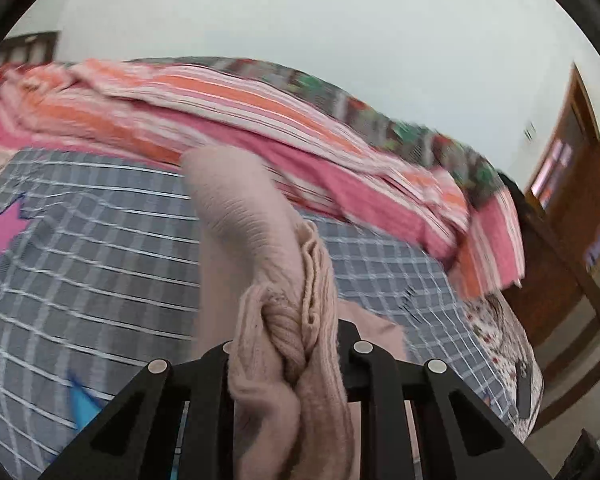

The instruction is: Fold small clothes

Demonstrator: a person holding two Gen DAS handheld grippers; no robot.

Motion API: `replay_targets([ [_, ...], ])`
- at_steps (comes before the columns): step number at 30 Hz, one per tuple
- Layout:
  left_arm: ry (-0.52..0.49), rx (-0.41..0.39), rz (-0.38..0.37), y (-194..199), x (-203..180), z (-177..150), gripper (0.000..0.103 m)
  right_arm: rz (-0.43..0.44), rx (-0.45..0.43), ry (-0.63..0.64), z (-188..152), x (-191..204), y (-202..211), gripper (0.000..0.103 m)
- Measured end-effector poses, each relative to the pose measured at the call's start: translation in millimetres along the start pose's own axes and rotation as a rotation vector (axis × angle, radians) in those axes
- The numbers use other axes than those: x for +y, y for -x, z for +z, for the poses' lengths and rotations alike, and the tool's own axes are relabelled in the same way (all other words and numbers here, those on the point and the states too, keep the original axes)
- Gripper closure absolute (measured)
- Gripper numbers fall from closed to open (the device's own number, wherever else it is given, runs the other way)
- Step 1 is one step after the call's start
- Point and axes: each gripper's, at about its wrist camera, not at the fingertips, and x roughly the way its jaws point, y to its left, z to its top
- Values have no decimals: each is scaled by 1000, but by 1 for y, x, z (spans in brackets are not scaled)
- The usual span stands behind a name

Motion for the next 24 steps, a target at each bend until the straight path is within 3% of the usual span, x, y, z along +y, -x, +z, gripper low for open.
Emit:
replay_targets([
  [4,-89,69,-16,-39,-60,-35,84,-30,9,-17,-1,-14,10,61],
  [6,-154,142,-26,-63,-84,-64,84,-51,21,-11,-3,-17,14,61],
  [8,-238,183,-1,-77,-98,-88,84,-58,26,4,-5,-16,18,61],
  [9,-295,157,11,-75,-104,-97,81,-62,26,13,-6,-16,20,61],
  [10,-320,138,-1,-71,-105,-99,70,-66,28,23,-7,-14,21,61],
  [12,-323,182,-129,-65,-103,-94,53,-61,31,33,-7,-11,21,61],
  [16,-264,249,-283,-48,-80,-71,51,-18,26,33,4,-2,16,61],
  [19,-206,195,-370,-20,-52,-48,47,49,16,16,20,8,10,55],
  [21,-215,132,-352,-8,-38,-40,45,104,10,-2,32,16,3,49],
  [24,-242,68,-249,1,-10,-27,45,214,17,-47,49,31,-11,43],
])
